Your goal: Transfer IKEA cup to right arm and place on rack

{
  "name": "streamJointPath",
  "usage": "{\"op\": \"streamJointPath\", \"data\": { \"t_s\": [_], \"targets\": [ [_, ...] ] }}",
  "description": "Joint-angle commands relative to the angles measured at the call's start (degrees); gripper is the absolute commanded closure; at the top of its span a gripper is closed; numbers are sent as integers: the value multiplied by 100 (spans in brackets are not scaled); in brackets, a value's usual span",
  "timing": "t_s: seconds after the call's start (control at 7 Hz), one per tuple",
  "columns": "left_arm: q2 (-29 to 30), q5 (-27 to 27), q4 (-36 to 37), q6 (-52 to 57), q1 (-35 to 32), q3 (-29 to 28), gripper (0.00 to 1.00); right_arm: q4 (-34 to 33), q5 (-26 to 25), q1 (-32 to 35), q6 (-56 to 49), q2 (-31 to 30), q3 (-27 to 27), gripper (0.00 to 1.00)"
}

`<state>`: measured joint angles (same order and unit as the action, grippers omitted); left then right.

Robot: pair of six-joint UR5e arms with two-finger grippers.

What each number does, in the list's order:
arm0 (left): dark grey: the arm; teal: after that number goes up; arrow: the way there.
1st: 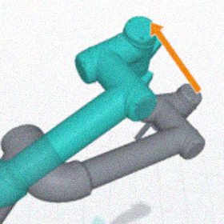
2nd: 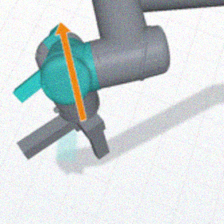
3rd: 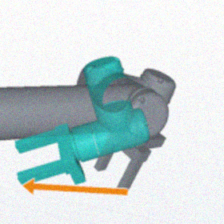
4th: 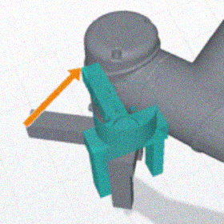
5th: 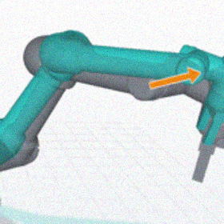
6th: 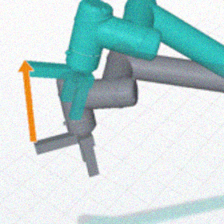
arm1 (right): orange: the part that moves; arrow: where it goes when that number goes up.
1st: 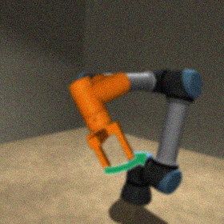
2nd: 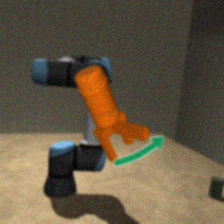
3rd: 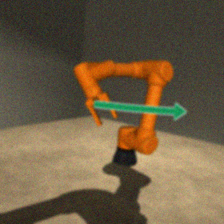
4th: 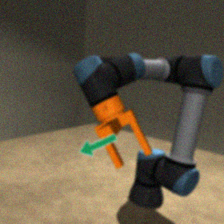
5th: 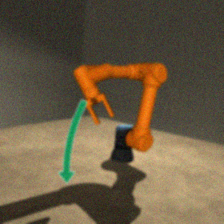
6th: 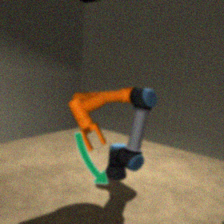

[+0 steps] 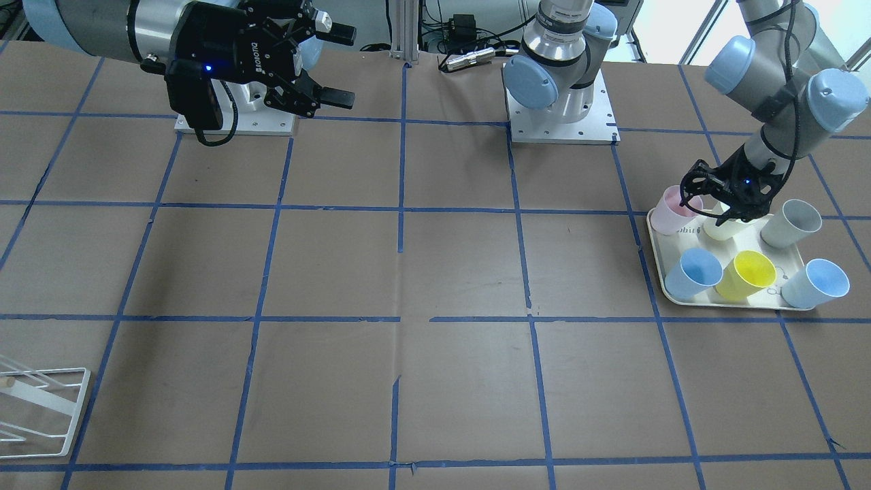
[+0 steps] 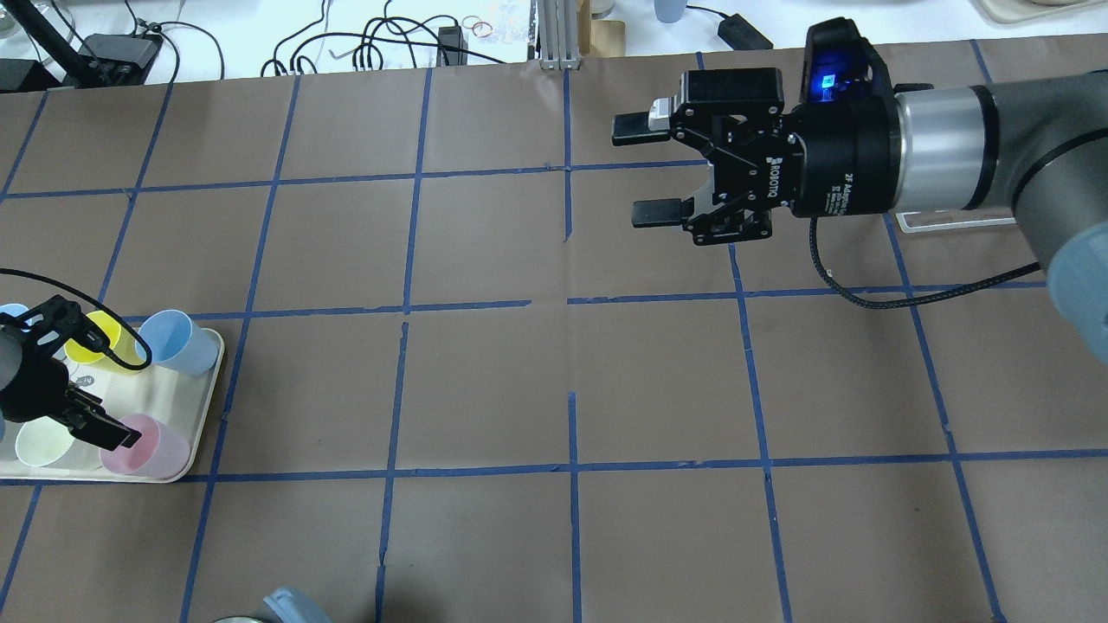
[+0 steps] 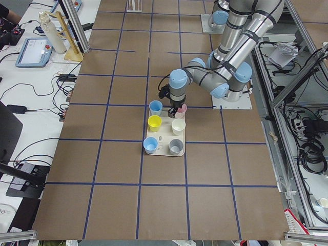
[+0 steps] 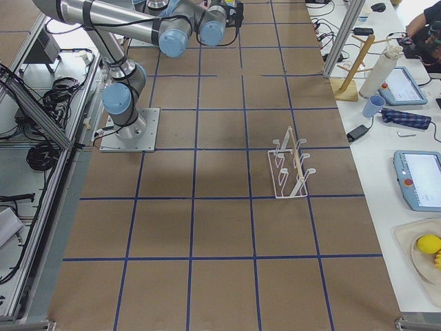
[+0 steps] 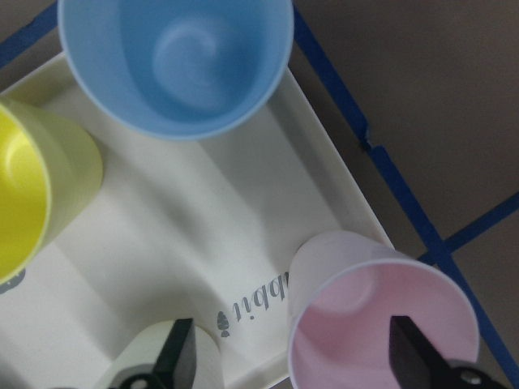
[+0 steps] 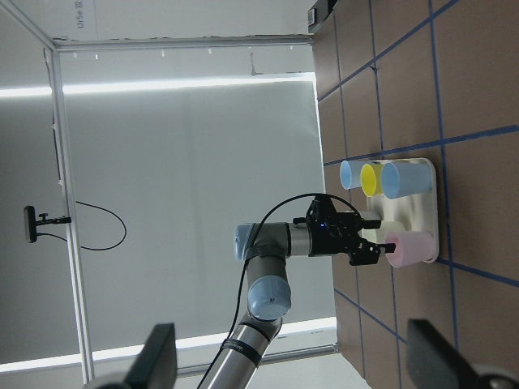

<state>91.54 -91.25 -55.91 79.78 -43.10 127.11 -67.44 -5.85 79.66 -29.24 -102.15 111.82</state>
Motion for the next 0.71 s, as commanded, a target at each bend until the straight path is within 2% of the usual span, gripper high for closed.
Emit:
{"op": "streamJointPath", "data": {
  "t_s": [0.0, 0.14, 0.29, 0.57],
  "targets": [
    [75, -15, -16, -15, 65, 15, 45, 671, 277, -3, -530, 2, 7, 0],
    [66, -24, -17, -59, 30, 15, 62, 662, 286, -3, -531, 2, -19, 0],
    [57, -16, -17, -33, 30, 6, 63, 680, 295, -12, -531, 11, -20, 0],
    [66, -16, -17, -68, 30, 6, 84, 671, 295, -3, -531, 20, -37, 0]
  ]
}}
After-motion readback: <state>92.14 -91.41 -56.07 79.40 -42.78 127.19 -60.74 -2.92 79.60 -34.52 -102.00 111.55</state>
